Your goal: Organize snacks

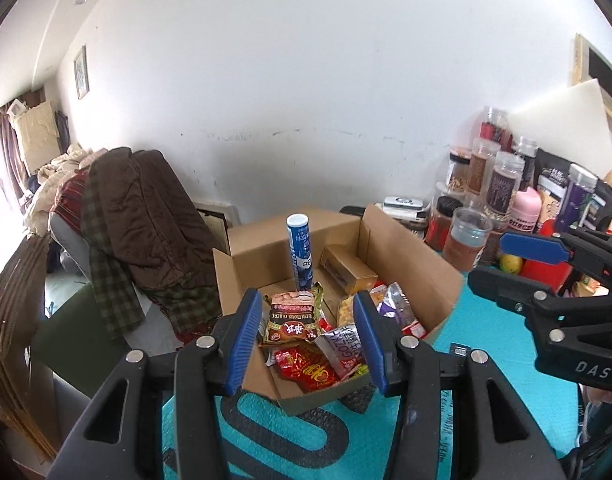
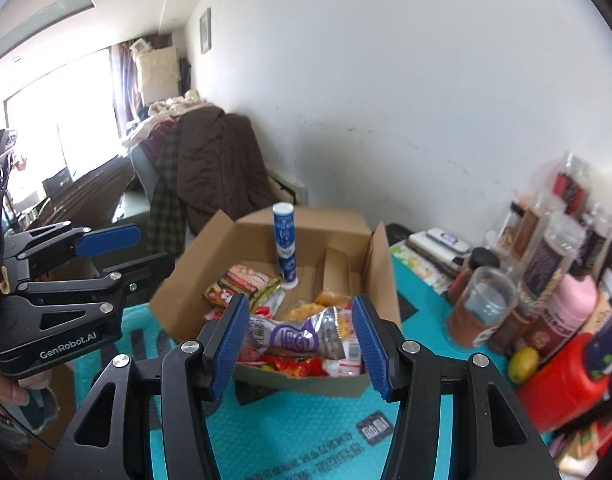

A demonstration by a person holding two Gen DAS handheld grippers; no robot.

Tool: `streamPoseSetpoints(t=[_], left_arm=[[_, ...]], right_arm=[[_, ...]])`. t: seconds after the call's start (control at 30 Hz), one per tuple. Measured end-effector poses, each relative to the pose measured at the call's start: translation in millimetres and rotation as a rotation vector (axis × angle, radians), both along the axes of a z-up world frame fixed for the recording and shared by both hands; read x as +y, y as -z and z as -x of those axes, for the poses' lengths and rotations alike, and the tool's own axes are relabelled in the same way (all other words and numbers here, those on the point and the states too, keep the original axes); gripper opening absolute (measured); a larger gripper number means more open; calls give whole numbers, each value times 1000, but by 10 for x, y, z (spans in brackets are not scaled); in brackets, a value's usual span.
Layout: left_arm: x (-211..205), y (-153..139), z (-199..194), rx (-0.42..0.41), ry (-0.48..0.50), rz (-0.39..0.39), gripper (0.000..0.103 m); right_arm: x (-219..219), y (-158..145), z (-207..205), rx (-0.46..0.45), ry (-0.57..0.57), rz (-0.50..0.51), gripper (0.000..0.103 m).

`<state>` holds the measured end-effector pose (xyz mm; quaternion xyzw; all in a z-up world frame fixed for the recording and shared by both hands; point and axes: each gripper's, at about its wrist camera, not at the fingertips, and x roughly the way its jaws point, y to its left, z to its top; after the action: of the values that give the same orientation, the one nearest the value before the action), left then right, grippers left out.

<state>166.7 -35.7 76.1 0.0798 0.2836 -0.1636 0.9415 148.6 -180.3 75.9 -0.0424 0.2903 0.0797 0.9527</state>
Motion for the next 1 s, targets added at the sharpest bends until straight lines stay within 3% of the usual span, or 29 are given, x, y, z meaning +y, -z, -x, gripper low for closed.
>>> streamPoseSetpoints(t=[0.1,0.27,0.37,0.4,0.67,1.0], left_arm=[[27,-76,168,-17,-1,6,47],[74,-121,442,-27,7,27,49],[103,-129,596,-38,6,44,75],[116,-136,661,-53,1,47,80],[196,-135,1044,-61,-13,60,80],[287,79,1256,-28,-62,58,80]], right_arm=[[39,-134,231,-40,6,0,64],[106,-250,567,-74,27,3,69],[117,-260,757,-91,50,1,76],[127,-257,806,-94,55,4,76],[139,-129,1161,-93,124,-7,86],[175,121,1346,-55,147,-41,86]])
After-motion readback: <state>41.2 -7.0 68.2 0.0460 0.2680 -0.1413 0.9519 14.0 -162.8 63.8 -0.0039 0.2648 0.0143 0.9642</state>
